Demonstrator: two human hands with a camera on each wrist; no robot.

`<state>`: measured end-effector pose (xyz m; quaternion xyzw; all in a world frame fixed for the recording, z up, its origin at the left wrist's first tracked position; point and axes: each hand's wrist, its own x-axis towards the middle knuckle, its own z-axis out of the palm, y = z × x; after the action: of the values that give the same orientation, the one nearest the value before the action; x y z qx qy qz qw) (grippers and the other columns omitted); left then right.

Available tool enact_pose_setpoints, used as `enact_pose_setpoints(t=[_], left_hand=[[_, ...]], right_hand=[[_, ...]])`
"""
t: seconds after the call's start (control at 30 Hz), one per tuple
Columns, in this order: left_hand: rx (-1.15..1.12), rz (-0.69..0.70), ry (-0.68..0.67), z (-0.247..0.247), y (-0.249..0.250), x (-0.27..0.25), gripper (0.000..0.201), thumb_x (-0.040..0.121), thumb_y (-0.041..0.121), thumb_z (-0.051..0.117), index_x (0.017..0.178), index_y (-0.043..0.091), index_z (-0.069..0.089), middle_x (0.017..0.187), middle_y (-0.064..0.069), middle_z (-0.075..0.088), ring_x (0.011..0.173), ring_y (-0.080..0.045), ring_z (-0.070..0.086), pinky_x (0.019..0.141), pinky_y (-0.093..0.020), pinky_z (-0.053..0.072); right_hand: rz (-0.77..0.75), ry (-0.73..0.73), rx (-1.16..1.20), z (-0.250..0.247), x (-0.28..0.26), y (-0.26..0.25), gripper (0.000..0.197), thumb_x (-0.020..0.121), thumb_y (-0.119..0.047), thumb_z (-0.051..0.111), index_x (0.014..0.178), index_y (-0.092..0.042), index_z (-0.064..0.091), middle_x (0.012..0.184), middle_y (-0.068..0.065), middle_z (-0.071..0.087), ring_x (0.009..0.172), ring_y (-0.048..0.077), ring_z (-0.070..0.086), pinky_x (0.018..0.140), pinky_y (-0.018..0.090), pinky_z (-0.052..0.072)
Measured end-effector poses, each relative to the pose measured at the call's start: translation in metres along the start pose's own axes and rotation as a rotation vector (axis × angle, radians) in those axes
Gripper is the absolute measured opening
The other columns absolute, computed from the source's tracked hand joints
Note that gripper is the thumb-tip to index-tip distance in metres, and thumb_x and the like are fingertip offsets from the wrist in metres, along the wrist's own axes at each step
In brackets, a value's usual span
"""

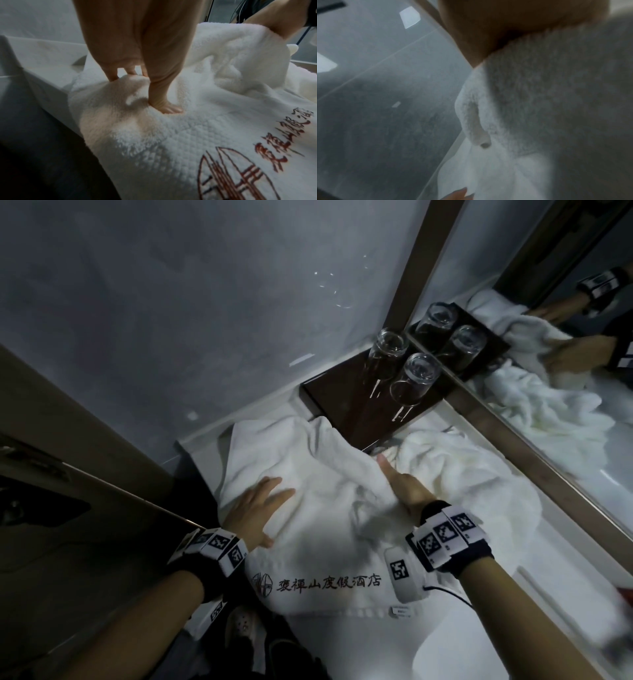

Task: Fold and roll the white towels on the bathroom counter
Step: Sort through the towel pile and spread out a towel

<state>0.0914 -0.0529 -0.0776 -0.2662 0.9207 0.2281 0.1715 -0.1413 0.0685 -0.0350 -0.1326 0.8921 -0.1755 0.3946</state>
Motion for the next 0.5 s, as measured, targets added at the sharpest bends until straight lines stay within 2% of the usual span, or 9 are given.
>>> enact_pose_setpoints(t=[0.03,0.07,0.1,0.17,0.23,0.3,0.4,0.43,0.5], left_hand=[[-0.005,0.001,0.000,0.000,0.000,0.000,0.099,0.071,0.015,0.076,0.147,0.030,0.014,0.157,0.004,0.000,0.145,-0.015,-0.005,0.117,-0.031,0.008],[-0.008,0.004,0.002,0.000,-0.001,-0.001,0.099,0.071,0.015,0.076,0.147,0.030,0.014,0.157,0.004,0.000,0.145,-0.015,-0.004,0.117,-0.030,0.008],[-0.010,0.006,0.005,0.000,-0.001,0.000,0.099,0.071,0.014,0.076,0.147,0.031,0.014,0.157,0.004,0.000,0.145,-0.015,-0.004,0.117,-0.030,0.008],[-0.010,0.005,0.007,0.001,-0.001,0.000,0.100,0.071,0.015,0.076,0.146,0.032,0.013,0.157,0.004,0.000,0.145,-0.015,-0.004,0.117,-0.030,0.008],[-0.007,0.004,0.009,0.002,-0.002,0.000,0.100,0.071,0.016,0.077,0.146,0.032,0.013,0.157,0.005,-0.001,0.145,-0.015,-0.005,0.117,-0.030,0.008],[-0.014,0.005,0.013,0.003,-0.003,0.001,0.100,0.071,0.017,0.077,0.146,0.033,0.013,0.157,0.005,-0.001,0.145,-0.014,-0.005,0.116,-0.030,0.007],[-0.016,0.009,0.015,0.005,-0.004,0.001,0.101,0.071,0.016,0.077,0.146,0.033,0.013,0.157,0.005,-0.001,0.145,-0.014,-0.006,0.116,-0.029,0.007],[-0.018,0.012,0.012,0.005,-0.005,0.002,0.101,0.071,0.017,0.077,0.146,0.033,0.013,0.157,0.005,-0.001,0.145,-0.014,-0.006,0.116,-0.029,0.007],[-0.025,0.020,0.004,0.005,-0.006,0.003,0.101,0.071,0.017,0.077,0.146,0.033,0.013,0.157,0.004,-0.001,0.145,-0.015,-0.007,0.117,-0.030,0.006]], right_hand=[[-0.022,-0.035,0.082,0.002,-0.001,0.000,0.039,0.090,-0.048,0.051,0.103,-0.012,0.060,0.089,0.003,0.058,0.085,0.015,0.056,0.073,0.020,0.044],[-0.080,-0.110,0.274,0.003,-0.001,0.002,0.047,0.089,-0.047,0.054,0.109,-0.004,0.061,0.089,0.003,0.059,0.083,0.014,0.058,0.070,0.020,0.046],[-0.141,-0.148,0.452,0.003,-0.004,0.002,0.047,0.088,-0.040,0.058,0.112,0.000,0.061,0.091,0.003,0.063,0.081,0.013,0.061,0.069,0.019,0.048],[-0.253,-0.137,0.643,-0.004,-0.016,0.004,0.034,0.087,-0.027,0.063,0.113,-0.004,0.061,0.092,0.004,0.068,0.080,0.011,0.066,0.068,0.017,0.052],[-0.360,-0.046,0.649,-0.010,-0.021,-0.002,0.021,0.086,-0.021,0.065,0.104,-0.010,0.062,0.094,0.008,0.066,0.088,0.020,0.065,0.079,0.029,0.053],[-0.410,-0.039,0.665,-0.023,-0.024,-0.006,0.017,0.083,-0.021,0.067,0.095,-0.009,0.065,0.094,0.012,0.065,0.092,0.027,0.062,0.085,0.039,0.050],[-0.338,-0.114,0.550,-0.043,-0.024,-0.009,0.032,0.080,-0.037,0.070,0.094,-0.009,0.072,0.100,0.009,0.071,0.097,0.023,0.065,0.092,0.035,0.048],[-0.353,-0.107,0.506,-0.047,-0.022,-0.010,0.029,0.081,-0.033,0.069,0.094,-0.007,0.072,0.098,0.009,0.072,0.095,0.021,0.065,0.091,0.033,0.049],[-0.417,0.024,0.563,-0.055,-0.014,-0.013,0.014,0.086,-0.019,0.064,0.087,-0.006,0.069,0.084,0.006,0.068,0.080,0.017,0.061,0.077,0.026,0.048]])
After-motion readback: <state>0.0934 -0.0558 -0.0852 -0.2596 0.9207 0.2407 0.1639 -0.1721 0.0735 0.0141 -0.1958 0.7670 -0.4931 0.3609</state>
